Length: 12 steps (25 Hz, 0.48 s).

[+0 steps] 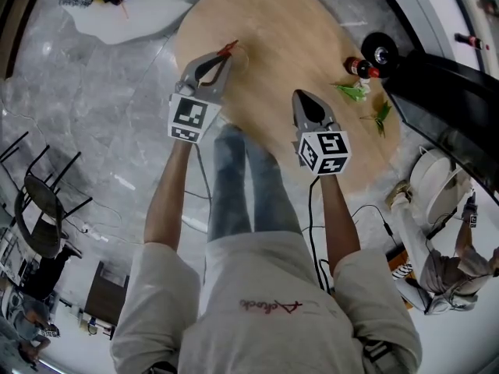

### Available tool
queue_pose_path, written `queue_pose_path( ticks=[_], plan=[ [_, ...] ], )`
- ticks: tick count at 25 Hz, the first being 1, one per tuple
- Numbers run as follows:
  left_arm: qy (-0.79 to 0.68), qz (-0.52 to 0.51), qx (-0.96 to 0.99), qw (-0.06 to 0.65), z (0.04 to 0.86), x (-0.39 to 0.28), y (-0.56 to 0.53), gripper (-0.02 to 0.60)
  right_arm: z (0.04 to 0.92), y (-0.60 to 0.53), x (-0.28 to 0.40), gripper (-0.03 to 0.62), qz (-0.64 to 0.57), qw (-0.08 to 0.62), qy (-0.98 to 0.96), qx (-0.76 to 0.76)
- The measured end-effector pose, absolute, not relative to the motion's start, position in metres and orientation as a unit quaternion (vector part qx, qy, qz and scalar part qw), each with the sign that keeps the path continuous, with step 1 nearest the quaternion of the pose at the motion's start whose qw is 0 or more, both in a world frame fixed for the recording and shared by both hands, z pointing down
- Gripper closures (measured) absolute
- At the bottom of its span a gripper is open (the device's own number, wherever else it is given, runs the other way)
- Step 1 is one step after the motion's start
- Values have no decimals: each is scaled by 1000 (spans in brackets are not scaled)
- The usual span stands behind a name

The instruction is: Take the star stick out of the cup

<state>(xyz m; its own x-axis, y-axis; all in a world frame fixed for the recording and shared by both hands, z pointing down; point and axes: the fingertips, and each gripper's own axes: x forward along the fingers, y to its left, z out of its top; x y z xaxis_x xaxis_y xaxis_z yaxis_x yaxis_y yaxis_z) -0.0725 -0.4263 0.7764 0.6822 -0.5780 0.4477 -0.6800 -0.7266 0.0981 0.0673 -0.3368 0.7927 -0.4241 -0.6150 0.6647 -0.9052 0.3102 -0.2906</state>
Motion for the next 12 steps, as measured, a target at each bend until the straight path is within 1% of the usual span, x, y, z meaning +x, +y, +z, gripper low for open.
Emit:
queue_pose_path(
  ticks=[3, 6, 12],
  plan=[
    [-357, 191, 902, 151, 773, -84, -417, 577, 783, -339, 68, 591, 317, 221, -781, 491],
    [-360, 186, 901, 156, 759, -89, -409, 577, 769, -341, 68, 591, 310, 217, -783, 494],
    [-364, 158, 907, 138, 699, -88, -413, 577, 726, -343, 62, 591, 294, 198, -790, 501]
  ],
)
